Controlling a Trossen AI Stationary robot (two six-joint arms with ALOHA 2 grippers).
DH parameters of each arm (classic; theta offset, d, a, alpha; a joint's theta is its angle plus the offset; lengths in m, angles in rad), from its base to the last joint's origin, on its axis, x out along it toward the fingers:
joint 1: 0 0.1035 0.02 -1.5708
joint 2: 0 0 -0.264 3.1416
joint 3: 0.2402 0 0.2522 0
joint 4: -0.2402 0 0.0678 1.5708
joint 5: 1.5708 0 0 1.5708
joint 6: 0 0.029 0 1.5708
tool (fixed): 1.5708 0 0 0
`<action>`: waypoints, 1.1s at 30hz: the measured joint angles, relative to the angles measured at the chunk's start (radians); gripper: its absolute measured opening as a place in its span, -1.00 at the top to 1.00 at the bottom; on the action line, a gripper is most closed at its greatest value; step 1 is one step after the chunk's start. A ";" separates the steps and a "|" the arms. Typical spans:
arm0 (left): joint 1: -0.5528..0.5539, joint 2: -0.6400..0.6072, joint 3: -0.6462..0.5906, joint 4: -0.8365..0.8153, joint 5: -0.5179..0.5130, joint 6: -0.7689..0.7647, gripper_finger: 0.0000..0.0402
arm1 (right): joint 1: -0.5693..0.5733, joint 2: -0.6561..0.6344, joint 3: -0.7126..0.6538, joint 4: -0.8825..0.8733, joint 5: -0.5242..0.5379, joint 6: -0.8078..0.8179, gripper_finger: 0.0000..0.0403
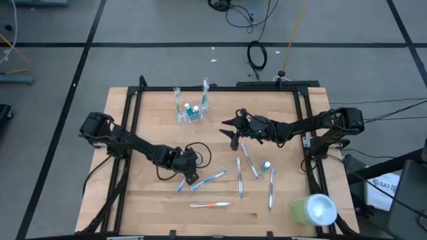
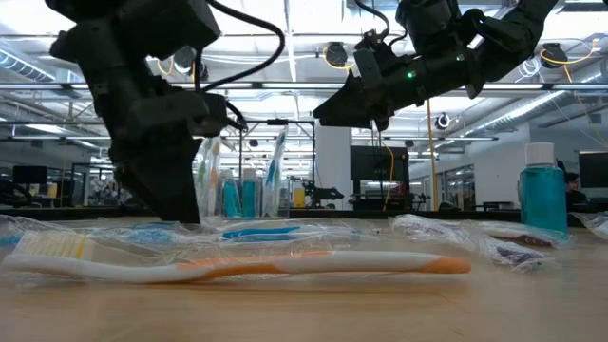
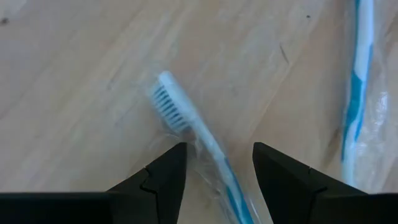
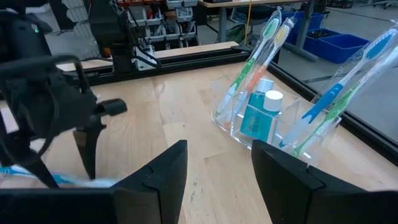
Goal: Pick & Place toothbrushing station
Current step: Put the left blue toothbrush into the transparent organizer
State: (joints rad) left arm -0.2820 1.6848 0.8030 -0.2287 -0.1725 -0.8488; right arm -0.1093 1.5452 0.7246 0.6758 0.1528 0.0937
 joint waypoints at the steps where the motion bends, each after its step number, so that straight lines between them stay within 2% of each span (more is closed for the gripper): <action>1: 0.000 0.009 0.004 0.000 -0.001 -0.001 0.05 | 0.000 0.000 0.000 0.000 0.000 0.000 0.15; 6: 0.002 0.021 0.004 -0.024 -0.012 0.000 0.12 | 0.000 0.000 0.000 0.000 0.001 0.000 0.15; 15: 0.026 0.019 0.003 -0.031 -0.008 0.016 0.62 | 0.000 0.000 0.000 -0.001 0.002 0.000 0.15; 20: 0.042 -0.024 -0.002 -0.041 0.017 0.054 0.86 | 0.000 0.000 0.000 -0.001 0.001 0.000 0.15; 24: 0.054 -0.113 -0.003 -0.048 -0.016 0.110 0.96 | 0.000 0.000 0.000 0.000 0.001 0.000 0.15; 29: 0.079 -0.291 -0.003 -0.070 -0.067 0.189 0.85 | 0.000 0.000 0.000 -0.007 0.001 0.000 0.15; 33: 0.099 -0.464 -0.001 -0.063 -0.195 0.278 0.84 | 0.000 0.000 0.000 -0.008 0.001 0.000 0.15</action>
State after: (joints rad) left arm -0.1827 1.2207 0.8017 -0.2920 -0.3673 -0.5713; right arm -0.1095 1.5452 0.7246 0.6680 0.1535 0.0937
